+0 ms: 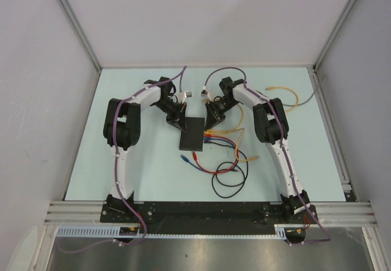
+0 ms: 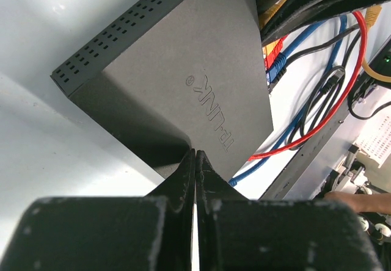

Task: Pull the plug from the switch port

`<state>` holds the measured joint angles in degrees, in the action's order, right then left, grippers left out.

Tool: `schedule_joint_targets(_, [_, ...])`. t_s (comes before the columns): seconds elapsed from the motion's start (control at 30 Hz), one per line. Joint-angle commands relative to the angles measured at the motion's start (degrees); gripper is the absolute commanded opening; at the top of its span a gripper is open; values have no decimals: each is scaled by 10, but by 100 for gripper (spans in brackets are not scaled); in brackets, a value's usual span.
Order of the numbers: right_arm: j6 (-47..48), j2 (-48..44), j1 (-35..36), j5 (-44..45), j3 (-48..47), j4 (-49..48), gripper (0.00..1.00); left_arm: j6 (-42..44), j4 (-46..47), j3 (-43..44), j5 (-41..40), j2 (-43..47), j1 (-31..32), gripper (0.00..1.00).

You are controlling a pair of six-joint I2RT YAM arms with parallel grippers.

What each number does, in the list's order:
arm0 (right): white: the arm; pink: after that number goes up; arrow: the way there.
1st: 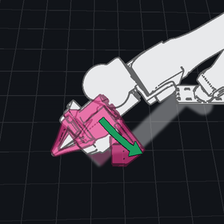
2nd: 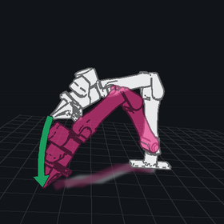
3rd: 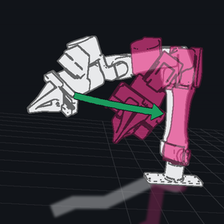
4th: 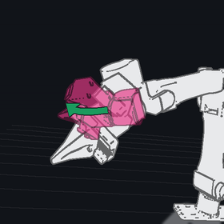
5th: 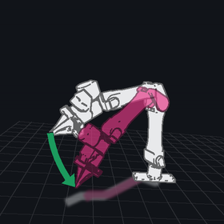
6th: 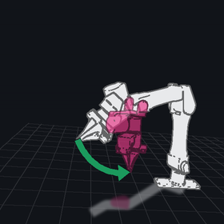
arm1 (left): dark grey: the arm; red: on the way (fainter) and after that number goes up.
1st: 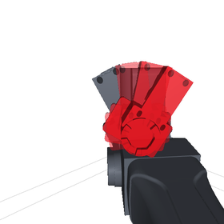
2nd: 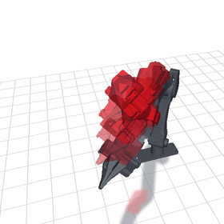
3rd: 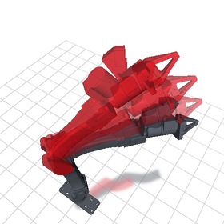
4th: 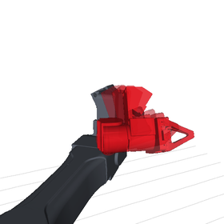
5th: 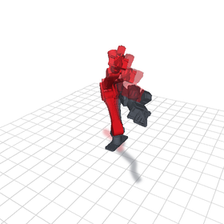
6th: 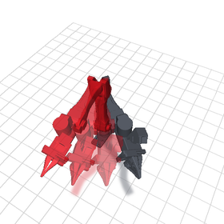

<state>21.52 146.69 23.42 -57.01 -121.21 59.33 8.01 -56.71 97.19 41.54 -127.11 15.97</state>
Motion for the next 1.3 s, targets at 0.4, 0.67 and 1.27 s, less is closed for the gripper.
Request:
schedule_joint_targets(0.4, [46,34,8,125,-53,18,7,8,4,23,-8,-5,5,0])
schedule_joint_targets(0.67, [49,25,5,132,-23,13,4,7,5,29,-7,-9,8,0])
schedule_joint_targets(1.27, [64,28,1,125,-40,44,1,8,3,36,-7,-13,11,0])
